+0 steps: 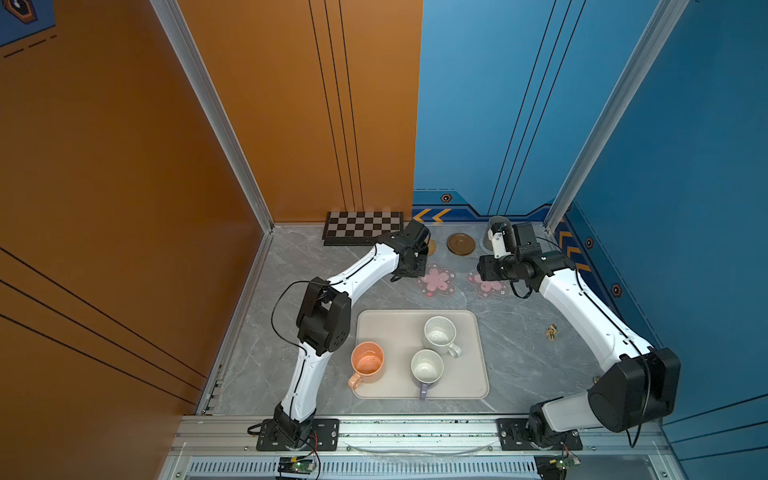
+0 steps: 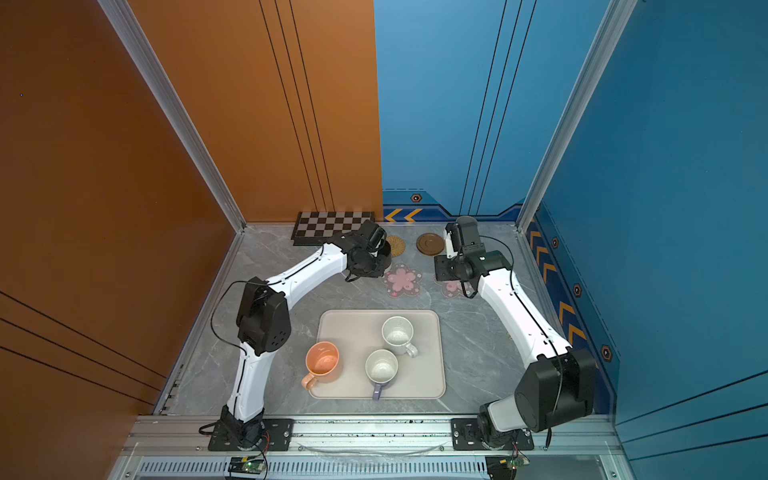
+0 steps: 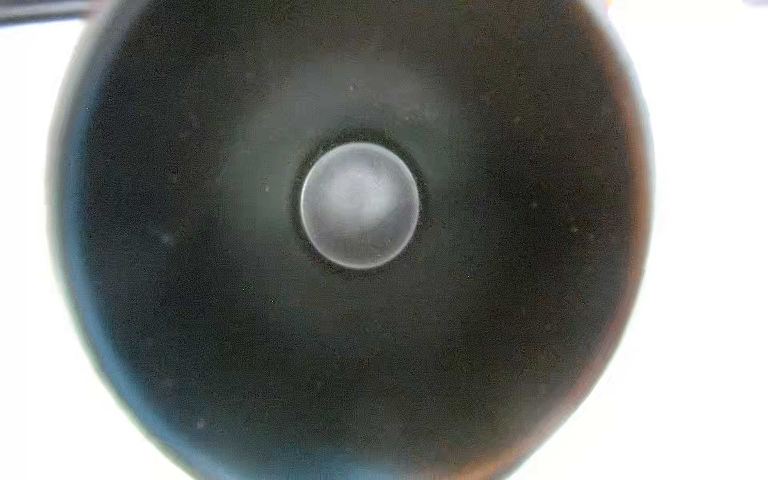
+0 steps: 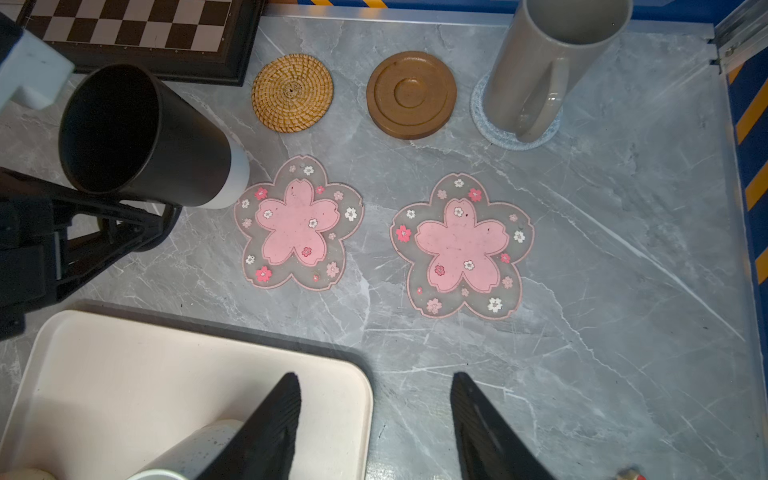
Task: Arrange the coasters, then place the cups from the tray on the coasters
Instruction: 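Carry the black mug with the left gripper toward the tan woven coaster, then move the black mug with the left gripper above the tan woven coaster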
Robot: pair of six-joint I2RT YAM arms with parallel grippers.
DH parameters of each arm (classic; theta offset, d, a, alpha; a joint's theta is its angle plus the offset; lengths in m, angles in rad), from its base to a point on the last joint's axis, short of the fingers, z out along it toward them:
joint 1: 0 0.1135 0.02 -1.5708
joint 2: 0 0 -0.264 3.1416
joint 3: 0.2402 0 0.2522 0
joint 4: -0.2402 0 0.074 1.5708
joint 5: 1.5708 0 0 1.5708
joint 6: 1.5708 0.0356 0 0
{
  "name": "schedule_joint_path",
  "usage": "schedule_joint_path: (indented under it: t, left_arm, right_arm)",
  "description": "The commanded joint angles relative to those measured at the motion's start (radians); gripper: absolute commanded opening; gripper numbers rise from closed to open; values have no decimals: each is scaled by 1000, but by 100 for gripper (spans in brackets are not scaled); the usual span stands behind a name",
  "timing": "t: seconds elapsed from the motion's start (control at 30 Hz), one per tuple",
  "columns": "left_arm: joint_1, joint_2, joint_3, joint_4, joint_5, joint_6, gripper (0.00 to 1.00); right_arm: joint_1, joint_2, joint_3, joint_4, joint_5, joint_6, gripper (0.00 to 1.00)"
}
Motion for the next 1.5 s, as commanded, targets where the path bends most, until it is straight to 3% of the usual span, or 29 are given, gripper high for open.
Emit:
schedule_joint_path:
  t: [0.0,0.33,0.87,1.47]
  left_arm:
    - [15,24,84,20,5,47,0]
    - [19,182,337,-40,-18,119,0]
    - [66,353,585,-37,1,140,0]
    - [108,436,676,1,25,139,0]
  right_arm:
    - [-1,21,39,-25,-25,2,60]
    - [-2,76,84,-38,-68,-6,60]
    - [-9,147,93,-38,-96,-22,59]
    - [-12,213,105,-38,-121,-16,56]
